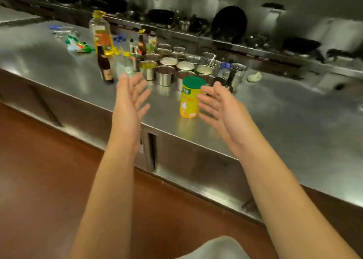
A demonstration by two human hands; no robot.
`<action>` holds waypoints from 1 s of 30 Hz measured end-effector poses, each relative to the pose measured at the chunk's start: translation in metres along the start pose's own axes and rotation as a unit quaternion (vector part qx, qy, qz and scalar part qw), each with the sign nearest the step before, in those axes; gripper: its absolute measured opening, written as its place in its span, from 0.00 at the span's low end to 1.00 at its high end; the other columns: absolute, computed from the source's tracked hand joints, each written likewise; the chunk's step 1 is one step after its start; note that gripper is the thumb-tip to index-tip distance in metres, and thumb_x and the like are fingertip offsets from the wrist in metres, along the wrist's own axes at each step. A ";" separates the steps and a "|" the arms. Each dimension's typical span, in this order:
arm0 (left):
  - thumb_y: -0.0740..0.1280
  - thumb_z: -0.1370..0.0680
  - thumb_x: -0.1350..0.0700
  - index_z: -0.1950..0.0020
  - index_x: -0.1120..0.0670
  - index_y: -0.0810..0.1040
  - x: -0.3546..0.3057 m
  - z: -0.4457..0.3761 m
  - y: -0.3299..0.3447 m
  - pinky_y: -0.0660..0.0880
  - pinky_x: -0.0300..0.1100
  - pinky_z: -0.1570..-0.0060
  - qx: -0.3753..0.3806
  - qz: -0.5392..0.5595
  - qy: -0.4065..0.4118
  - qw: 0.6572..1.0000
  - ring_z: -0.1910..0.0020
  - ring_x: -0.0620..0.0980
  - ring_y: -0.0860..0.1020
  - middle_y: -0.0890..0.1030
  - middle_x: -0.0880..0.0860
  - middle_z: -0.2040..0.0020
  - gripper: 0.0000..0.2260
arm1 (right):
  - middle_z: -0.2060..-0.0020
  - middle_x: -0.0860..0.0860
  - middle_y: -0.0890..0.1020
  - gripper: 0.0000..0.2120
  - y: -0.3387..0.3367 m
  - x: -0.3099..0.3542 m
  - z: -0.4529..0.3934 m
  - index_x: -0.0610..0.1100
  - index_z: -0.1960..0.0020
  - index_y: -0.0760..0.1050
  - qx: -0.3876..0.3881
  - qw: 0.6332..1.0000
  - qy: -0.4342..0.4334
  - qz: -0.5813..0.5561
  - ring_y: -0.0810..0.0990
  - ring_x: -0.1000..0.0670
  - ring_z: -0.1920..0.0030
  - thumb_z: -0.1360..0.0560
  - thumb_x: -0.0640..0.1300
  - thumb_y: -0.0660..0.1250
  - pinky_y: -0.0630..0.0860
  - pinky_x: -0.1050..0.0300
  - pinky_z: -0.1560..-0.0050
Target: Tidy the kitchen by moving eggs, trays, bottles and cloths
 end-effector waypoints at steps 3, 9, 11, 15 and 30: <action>0.46 0.16 0.38 0.27 0.48 0.72 0.030 0.011 0.071 0.69 0.49 0.29 0.091 -0.012 -0.047 0.995 0.33 0.45 0.76 0.77 0.49 0.30 0.26 | 0.34 0.48 0.78 0.17 -0.067 -0.005 0.022 0.48 0.35 0.74 -0.087 0.995 0.007 -0.041 0.76 0.51 0.34 0.17 0.54 0.54 0.71 0.51 0.32; 0.47 0.16 0.41 0.31 0.48 0.74 0.086 0.082 0.208 0.67 0.52 0.28 0.255 -0.038 -0.132 0.957 0.33 0.47 0.77 0.78 0.50 0.31 0.23 | 0.34 0.50 0.78 0.21 -0.189 -0.027 0.096 0.47 0.31 0.73 -0.238 0.965 0.003 -0.112 0.76 0.53 0.35 0.17 0.55 0.55 0.71 0.50 0.31; 0.47 0.16 0.40 0.31 0.48 0.75 0.096 0.112 0.248 0.68 0.51 0.29 0.304 -0.049 -0.138 0.941 0.34 0.46 0.77 0.78 0.49 0.32 0.23 | 0.34 0.50 0.78 0.21 -0.224 -0.031 0.123 0.46 0.29 0.71 -0.277 0.952 -0.004 -0.131 0.76 0.54 0.35 0.17 0.55 0.55 0.71 0.51 0.31; 0.47 0.16 0.39 0.31 0.47 0.75 0.111 0.185 0.338 0.70 0.50 0.31 0.405 -0.054 -0.130 0.904 0.35 0.44 0.78 0.79 0.48 0.32 0.24 | 0.32 0.50 0.77 0.22 -0.305 -0.029 0.197 0.45 0.27 0.69 -0.357 0.923 -0.027 -0.144 0.75 0.54 0.34 0.16 0.54 0.54 0.71 0.51 0.30; 0.53 0.25 0.33 0.30 0.47 0.75 0.109 0.458 0.535 0.71 0.51 0.32 0.634 -0.023 -0.144 0.759 0.36 0.43 0.78 0.80 0.47 0.33 0.30 | 0.35 0.52 0.79 0.22 -0.480 -0.021 0.460 0.48 0.29 0.72 -0.579 0.797 -0.097 -0.142 0.77 0.55 0.35 0.17 0.56 0.56 0.72 0.52 0.32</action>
Point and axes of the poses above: each hand's wrist, its own z-axis away from the middle knuckle, its own y-axis out of the palm, x = y × z, the point moved 5 cm from there along -z, towards the middle knuckle
